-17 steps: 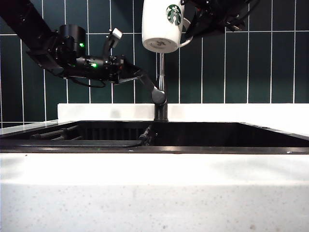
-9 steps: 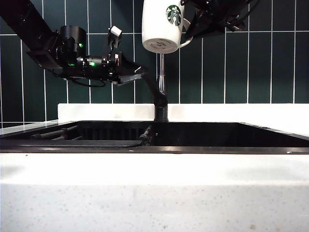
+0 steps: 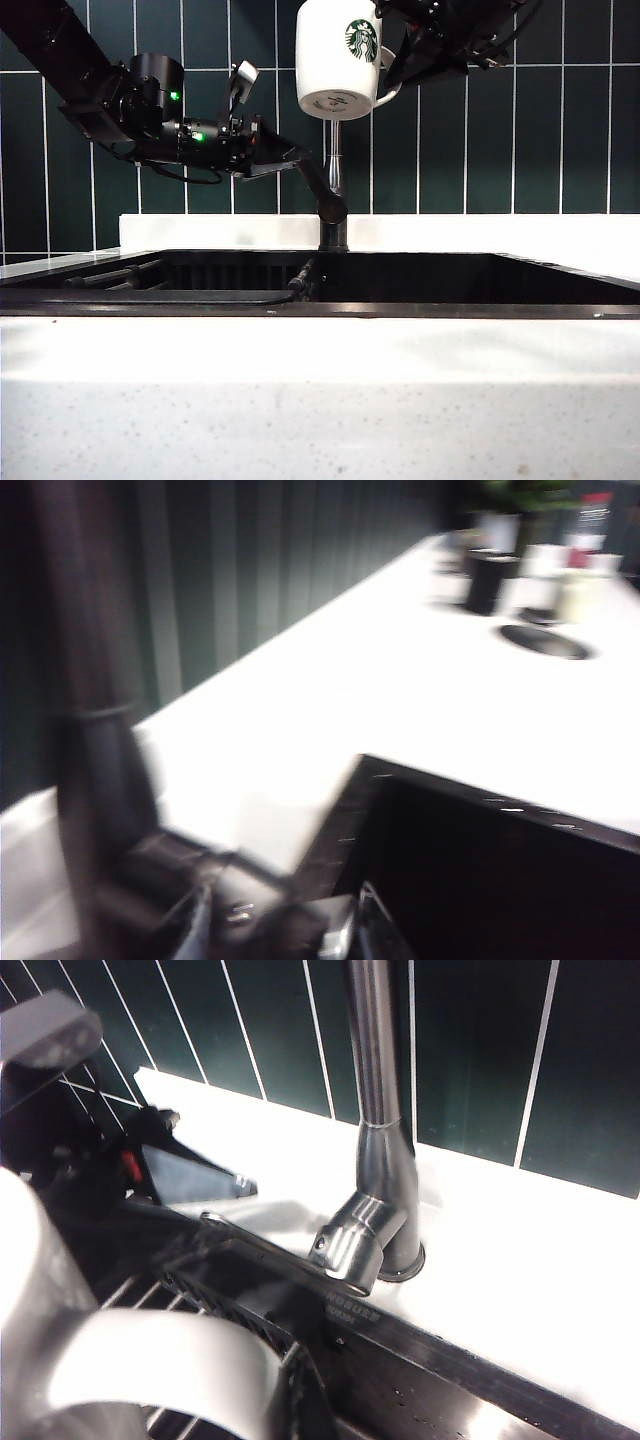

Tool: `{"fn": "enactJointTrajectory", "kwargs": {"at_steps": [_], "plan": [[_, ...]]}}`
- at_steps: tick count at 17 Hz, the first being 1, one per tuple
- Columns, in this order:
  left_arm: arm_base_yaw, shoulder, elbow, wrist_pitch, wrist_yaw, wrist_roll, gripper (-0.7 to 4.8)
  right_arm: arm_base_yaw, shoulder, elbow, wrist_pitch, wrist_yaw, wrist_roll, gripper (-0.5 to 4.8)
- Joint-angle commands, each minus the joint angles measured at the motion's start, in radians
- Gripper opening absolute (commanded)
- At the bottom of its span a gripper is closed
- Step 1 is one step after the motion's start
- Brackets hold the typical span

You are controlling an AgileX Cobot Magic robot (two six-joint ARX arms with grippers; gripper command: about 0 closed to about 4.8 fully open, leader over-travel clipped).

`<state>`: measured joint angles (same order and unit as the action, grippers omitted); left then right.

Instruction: Pick up the mug next to the sink, go to the faucet to get some water, pour the water into the sink, and finally put the mug back to its place.

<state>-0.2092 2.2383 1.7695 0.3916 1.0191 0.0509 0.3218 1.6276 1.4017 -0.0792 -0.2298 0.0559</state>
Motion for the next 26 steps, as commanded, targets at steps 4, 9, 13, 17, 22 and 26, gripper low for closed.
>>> {"fn": "enactJointTrajectory", "kwargs": {"at_steps": [4, 9, 13, 17, 22, 26], "plan": [[-0.002, -0.005, 0.005, 0.006, -0.058, 0.024, 1.84, 0.003, -0.012, 0.011, 0.060, -0.013, -0.054, -0.01], [-0.002, -0.005, 0.005, 0.015, -0.179, 0.028, 1.84, 0.002, -0.012, 0.011, 0.059, -0.013, -0.057, -0.01], [-0.002, -0.006, 0.005, 0.060, -0.325, -0.003, 1.83, 0.002, -0.012, 0.011, 0.057, -0.013, -0.070, -0.01], [-0.002, -0.040, 0.005, 0.105, -0.172, -0.150, 1.84, -0.001, -0.012, 0.012, 0.045, 0.032, -0.166, -0.01], [0.024, -0.268, 0.005, -0.132, -0.145, -0.209, 1.83, -0.007, -0.013, 0.013, 0.039, 0.201, -0.432, -0.01], [0.060, -0.441, 0.005, -0.427, -0.151, -0.130, 1.09, -0.007, -0.013, 0.013, 0.038, 0.238, -0.593, -0.01]]}}
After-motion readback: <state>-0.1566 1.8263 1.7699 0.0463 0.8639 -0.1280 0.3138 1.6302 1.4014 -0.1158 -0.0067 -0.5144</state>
